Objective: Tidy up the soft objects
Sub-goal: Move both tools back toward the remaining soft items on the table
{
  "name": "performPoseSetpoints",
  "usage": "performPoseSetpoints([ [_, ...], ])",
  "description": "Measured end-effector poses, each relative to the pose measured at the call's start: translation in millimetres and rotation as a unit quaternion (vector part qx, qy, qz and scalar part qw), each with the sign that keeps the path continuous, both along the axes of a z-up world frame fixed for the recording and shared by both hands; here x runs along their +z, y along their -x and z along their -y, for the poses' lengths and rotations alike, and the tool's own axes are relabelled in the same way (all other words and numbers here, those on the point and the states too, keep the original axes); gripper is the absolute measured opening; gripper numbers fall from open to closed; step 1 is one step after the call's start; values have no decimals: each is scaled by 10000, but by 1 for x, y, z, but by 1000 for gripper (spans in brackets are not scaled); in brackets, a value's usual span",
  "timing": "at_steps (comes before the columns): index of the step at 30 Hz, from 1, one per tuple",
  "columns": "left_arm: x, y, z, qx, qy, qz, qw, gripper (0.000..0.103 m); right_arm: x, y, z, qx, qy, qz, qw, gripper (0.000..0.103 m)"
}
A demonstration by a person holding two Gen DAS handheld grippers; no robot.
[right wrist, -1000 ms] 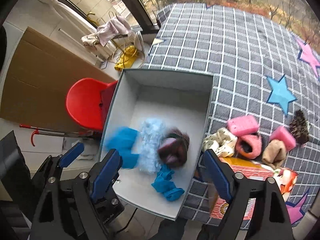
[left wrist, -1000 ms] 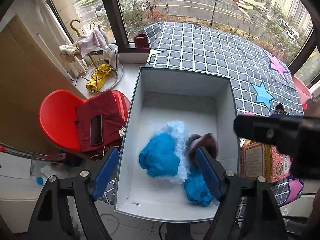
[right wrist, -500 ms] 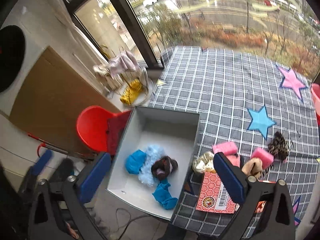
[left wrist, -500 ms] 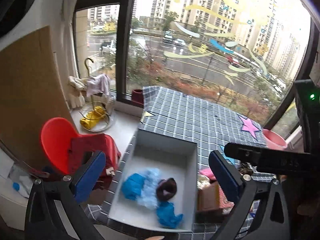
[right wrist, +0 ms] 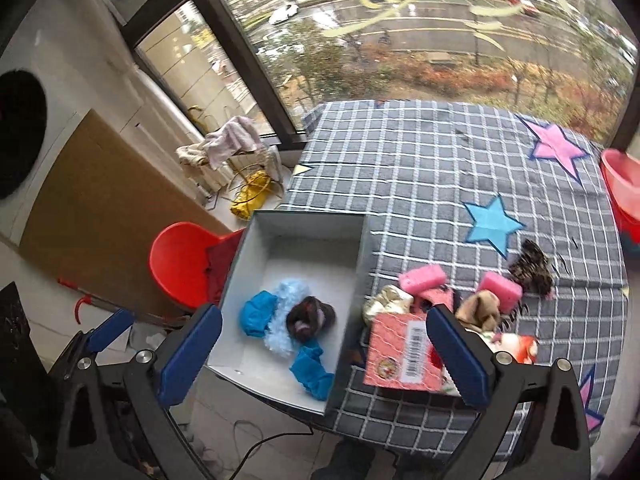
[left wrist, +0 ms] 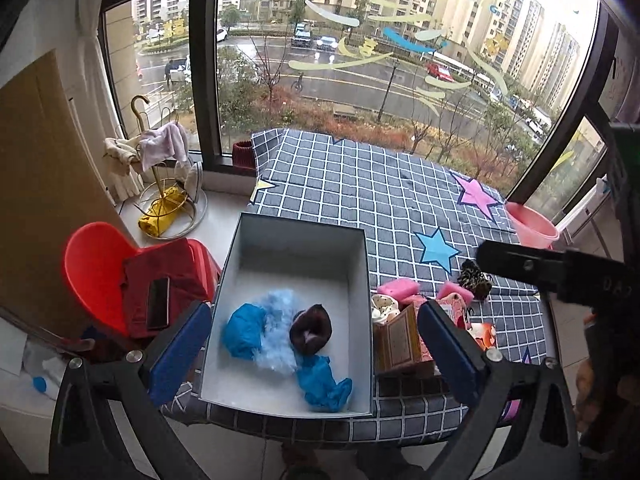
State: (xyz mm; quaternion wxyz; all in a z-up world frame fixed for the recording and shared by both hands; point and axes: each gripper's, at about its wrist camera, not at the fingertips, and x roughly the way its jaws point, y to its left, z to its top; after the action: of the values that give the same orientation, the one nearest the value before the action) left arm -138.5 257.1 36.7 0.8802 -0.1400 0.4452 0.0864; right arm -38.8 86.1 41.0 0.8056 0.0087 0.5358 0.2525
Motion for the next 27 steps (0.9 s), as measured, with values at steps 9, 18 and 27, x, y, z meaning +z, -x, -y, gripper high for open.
performPoseSetpoints([
  [9,-9,-17,7,-80,167,-423,9989,103,-2,-12,69,-825,-51,-138,9965,103],
  [18,-32,-64,44,-615,471,-1100,9909,103,-28,-22,147,-1742,-87,-561,9831,103],
  [27,-64,-121,96,-1074,683,-1847,9745,103,-72,-41,225,-2528,30,-1082,9615,103],
])
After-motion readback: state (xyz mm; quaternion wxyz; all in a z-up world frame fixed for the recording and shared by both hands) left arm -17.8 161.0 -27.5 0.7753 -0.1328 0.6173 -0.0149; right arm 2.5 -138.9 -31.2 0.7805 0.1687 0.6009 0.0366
